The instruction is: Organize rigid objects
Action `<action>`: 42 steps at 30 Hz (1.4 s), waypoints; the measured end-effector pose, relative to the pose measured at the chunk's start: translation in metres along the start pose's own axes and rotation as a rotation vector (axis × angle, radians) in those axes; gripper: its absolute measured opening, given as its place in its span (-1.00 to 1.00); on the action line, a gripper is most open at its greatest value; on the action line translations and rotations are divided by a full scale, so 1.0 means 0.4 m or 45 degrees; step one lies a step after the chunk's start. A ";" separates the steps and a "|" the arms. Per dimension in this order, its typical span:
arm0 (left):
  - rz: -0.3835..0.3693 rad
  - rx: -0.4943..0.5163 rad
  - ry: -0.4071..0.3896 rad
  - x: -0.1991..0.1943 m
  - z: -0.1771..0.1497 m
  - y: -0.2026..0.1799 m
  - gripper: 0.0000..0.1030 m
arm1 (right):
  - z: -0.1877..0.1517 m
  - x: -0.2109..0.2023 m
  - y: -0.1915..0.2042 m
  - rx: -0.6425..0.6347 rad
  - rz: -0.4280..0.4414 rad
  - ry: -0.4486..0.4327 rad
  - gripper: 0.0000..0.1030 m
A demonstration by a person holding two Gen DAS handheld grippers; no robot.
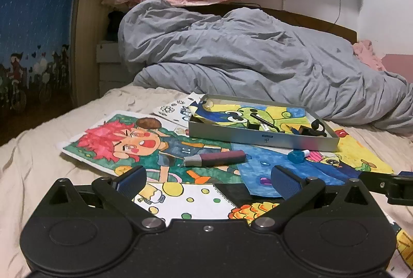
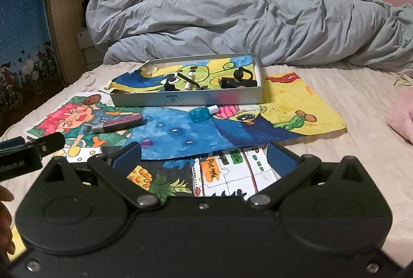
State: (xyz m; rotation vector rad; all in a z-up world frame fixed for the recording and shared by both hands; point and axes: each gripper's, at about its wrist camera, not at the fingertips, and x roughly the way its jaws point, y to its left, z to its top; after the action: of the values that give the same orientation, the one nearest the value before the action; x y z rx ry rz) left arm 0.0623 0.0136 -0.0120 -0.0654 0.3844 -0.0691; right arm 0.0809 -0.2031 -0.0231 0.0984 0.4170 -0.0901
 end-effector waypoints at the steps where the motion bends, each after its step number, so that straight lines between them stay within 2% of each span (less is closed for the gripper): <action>1: -0.003 -0.014 0.007 0.003 0.001 0.001 0.98 | 0.001 0.001 0.001 -0.004 -0.001 0.000 0.99; 14: -0.011 -0.028 0.018 0.012 0.006 -0.008 0.98 | 0.022 0.014 -0.004 -0.005 -0.004 -0.033 0.99; 21: -0.003 -0.033 0.016 0.030 0.018 -0.016 0.98 | 0.031 0.035 -0.002 -0.034 -0.062 -0.035 0.99; 33: 0.007 0.013 0.047 0.093 0.033 -0.040 0.98 | 0.055 0.086 0.002 -0.098 -0.071 -0.025 0.99; 42: -0.013 0.049 0.048 0.162 0.055 -0.058 0.98 | 0.086 0.161 0.009 -0.198 -0.046 -0.017 0.99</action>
State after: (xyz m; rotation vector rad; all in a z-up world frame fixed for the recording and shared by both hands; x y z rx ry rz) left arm 0.1291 -0.0136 -0.0141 -0.0285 0.4205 -0.0878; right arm 0.1538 -0.2079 -0.0180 -0.0627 0.4114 -0.0933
